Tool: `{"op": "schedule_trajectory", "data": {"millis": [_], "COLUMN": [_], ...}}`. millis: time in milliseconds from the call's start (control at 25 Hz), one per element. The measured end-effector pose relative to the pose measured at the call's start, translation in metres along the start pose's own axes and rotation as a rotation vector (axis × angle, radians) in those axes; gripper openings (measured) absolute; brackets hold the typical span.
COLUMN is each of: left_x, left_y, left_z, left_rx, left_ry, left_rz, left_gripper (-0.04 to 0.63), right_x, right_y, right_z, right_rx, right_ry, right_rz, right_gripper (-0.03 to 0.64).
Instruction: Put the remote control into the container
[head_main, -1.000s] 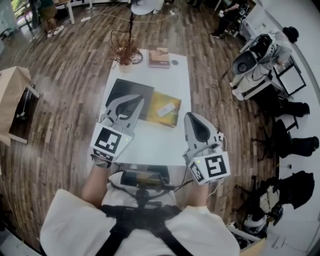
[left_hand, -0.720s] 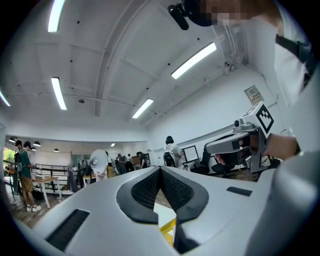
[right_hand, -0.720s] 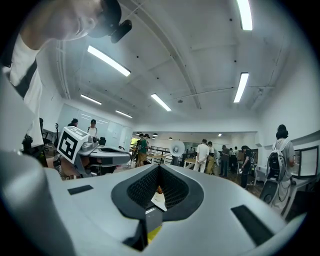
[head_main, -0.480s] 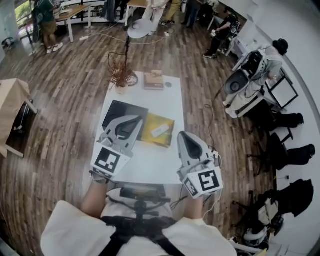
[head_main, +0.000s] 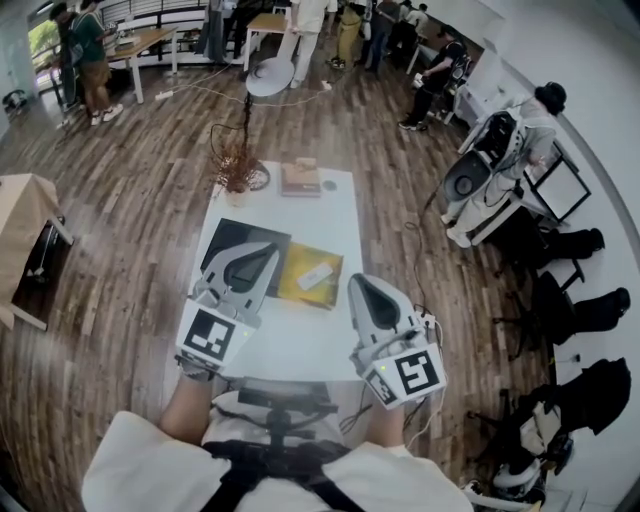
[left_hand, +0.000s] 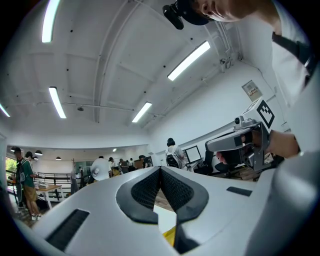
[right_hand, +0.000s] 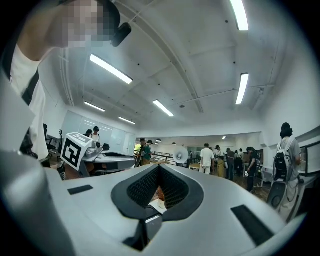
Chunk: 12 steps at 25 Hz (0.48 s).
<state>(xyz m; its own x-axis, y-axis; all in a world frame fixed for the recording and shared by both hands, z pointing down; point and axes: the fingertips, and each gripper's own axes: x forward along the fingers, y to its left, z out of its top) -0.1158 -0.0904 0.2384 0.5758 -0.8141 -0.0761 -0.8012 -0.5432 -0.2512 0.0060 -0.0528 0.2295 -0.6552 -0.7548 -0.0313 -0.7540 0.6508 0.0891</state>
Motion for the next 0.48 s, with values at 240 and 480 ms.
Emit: {"op": "schedule_trajectory", "data": {"millis": [240, 480], "left_x": [0.0002, 0.0012], "left_y": [0.0023, 0.0024], "left_z": [0.0023, -0.0005], "left_rx": [0.004, 0.007], "left_ry": [0.005, 0.013], "left_rz": [0.010, 0.015], "left_gripper": [0.012, 0.012], "right_x": [-0.0003, 0.0009], "right_y": [-0.0060, -0.0071], "right_z": [0.0048, -0.0001], "right_rx": [0.011, 0.004], "right_ry": [-0.008, 0.009], "right_rz": [-0.031, -0.033], "right_gripper": [0.005, 0.005]}}
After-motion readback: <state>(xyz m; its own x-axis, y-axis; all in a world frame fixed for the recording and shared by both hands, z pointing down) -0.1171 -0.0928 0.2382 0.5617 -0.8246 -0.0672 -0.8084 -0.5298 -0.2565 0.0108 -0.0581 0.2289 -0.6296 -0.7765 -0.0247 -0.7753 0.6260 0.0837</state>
